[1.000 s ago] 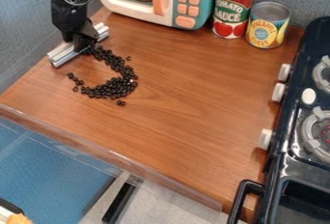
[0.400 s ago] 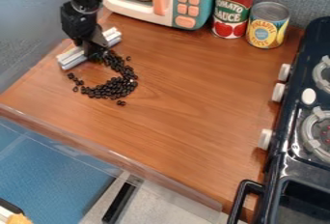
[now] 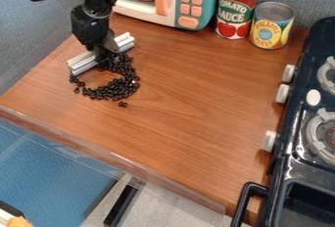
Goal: Sweep into pile
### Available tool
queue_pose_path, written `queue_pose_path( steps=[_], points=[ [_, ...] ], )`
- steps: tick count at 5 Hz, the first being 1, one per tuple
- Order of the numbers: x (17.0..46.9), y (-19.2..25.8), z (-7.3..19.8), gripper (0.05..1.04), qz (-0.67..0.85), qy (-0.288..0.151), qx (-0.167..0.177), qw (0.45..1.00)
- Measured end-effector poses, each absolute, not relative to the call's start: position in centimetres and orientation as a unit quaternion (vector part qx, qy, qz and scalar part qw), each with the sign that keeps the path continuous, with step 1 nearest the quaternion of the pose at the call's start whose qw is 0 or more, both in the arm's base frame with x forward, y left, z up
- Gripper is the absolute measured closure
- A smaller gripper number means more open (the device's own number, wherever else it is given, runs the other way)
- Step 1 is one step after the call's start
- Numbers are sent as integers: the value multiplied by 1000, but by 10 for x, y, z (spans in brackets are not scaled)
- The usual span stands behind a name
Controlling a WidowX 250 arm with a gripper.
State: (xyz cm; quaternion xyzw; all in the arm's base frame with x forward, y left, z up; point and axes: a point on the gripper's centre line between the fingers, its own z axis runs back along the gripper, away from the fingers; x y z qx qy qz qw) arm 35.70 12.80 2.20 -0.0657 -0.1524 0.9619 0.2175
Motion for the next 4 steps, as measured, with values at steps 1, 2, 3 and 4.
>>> queue_pose_path(
  steps=[1, 2, 3, 4],
  points=[
    [356, 116, 22, 753, 958, -149, -67, 234],
    [354, 102, 22, 753, 955, -144, -71, 250],
    [352, 85, 22, 753, 950, -140, -75, 269],
    [350, 71, 22, 753, 945, -136, -77, 286]
  ],
)
